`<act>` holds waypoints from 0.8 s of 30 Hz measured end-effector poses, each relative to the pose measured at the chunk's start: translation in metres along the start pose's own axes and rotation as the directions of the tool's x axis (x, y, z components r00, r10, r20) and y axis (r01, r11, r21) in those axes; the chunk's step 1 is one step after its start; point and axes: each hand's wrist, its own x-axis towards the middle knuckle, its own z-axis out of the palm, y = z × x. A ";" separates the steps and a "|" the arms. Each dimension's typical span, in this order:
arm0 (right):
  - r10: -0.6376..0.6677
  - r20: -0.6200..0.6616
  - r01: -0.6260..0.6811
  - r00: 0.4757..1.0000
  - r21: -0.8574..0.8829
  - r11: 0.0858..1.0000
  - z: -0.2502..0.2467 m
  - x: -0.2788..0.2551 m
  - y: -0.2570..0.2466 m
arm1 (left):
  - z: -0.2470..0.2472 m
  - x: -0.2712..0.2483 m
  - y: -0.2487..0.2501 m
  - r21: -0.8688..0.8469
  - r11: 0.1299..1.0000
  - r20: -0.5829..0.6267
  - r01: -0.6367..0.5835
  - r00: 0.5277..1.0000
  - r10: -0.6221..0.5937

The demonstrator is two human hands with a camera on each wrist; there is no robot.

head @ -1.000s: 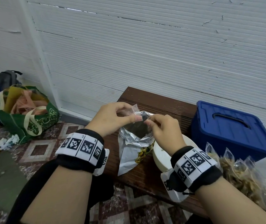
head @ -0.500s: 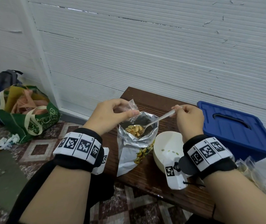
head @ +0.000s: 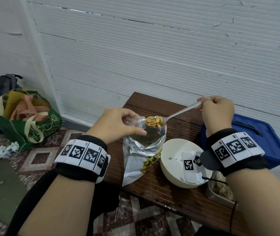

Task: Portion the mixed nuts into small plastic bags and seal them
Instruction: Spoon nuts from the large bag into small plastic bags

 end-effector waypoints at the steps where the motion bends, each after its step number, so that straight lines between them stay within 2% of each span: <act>1: -0.010 0.007 0.010 1.000 -0.010 1.000 0.001 -0.001 -0.001 | 0.001 0.000 0.001 0.016 1.000 0.003 -0.010 1.000 0.010; 10: -0.068 0.059 0.068 0.996 -0.001 0.998 0.013 -0.016 -0.014 | 0.013 0.002 0.007 0.031 0.997 -0.051 -0.071 0.996 0.072; 16: -0.277 0.141 0.248 0.951 0.190 0.950 0.017 -0.032 -0.025 | 0.019 0.001 0.009 -0.015 0.997 -0.102 -0.076 0.992 0.074; 20: -0.350 0.042 0.323 0.936 0.295 0.899 0.011 -0.034 -0.029 | 0.015 0.002 0.004 -0.086 0.995 -0.174 -0.047 0.984 0.032; 24: -0.314 -0.122 0.337 0.942 0.322 0.885 0.003 -0.026 -0.031 | 0.007 0.003 0.001 -0.134 0.990 -0.234 -0.039 0.972 0.007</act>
